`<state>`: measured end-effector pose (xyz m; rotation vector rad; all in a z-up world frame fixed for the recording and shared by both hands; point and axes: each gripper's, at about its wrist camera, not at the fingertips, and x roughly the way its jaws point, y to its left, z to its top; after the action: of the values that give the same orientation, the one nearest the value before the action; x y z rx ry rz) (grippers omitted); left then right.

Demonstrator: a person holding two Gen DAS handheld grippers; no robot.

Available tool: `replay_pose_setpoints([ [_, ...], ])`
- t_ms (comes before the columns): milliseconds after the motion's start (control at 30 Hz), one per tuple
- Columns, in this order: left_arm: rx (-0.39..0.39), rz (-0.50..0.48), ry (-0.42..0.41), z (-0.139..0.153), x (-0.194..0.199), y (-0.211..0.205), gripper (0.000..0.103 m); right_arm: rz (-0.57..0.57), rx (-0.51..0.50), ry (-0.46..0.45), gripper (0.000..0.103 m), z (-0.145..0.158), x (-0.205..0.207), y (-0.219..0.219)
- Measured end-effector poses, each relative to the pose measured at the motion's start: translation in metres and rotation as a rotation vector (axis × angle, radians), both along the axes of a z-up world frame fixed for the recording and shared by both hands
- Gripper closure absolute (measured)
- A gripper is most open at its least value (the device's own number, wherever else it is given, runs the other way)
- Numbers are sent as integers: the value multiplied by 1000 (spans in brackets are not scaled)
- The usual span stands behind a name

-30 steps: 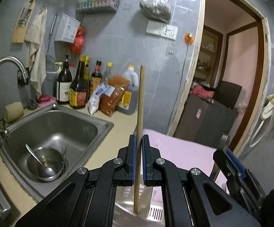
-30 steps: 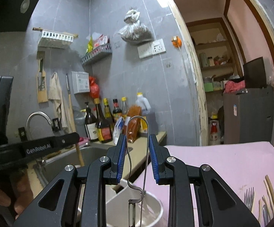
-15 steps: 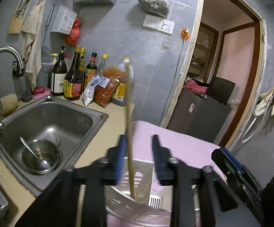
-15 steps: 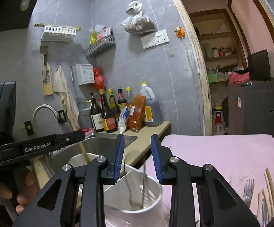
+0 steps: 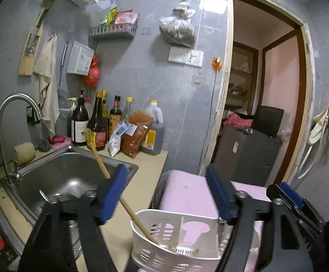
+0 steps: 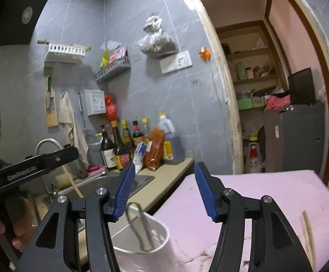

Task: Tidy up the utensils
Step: 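Open the left tool to drop the chopstick in the holder while the right drops the tongs, then move both tools back down to the remaining utensils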

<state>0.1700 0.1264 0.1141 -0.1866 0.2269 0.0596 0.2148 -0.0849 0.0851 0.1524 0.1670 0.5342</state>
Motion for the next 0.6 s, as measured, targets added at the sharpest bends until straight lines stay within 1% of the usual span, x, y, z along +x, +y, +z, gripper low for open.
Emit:
replay_pose_setpoints([
  [33, 0, -8, -15, 2, -4, -3, 30, -6, 0, -7, 38, 2, -1, -3],
  [100, 7, -24, -26, 7, -7, -9, 30, -28, 0, -29, 30, 8, -6, -12],
  [167, 15, -44, -31, 10, -8, -15, 30, -50, -6, -45, 28, 13, -10, -22],
  [233, 17, -69, -38, 14, -9, -21, 25, -69, -9, -55, 22, 17, -14, -32],
  [300, 19, -97, -46, 16, -11, -30, 18, -96, -15, -68, 19, 23, -18, -44],
  [367, 20, -121, -50, 17, -12, -39, 16, -126, -30, -85, 15, 28, -23, -59],
  [433, 21, -148, -45, 17, -11, -48, 12, -149, -41, -95, 5, 32, -28, -72],
  [500, 20, -175, -43, 14, -11, -60, 8, -175, -56, -107, 0, 36, -33, -87],
  [600, 14, -219, -34, 10, -10, -79, 6, -207, -87, -122, 0, 40, -42, -107],
])
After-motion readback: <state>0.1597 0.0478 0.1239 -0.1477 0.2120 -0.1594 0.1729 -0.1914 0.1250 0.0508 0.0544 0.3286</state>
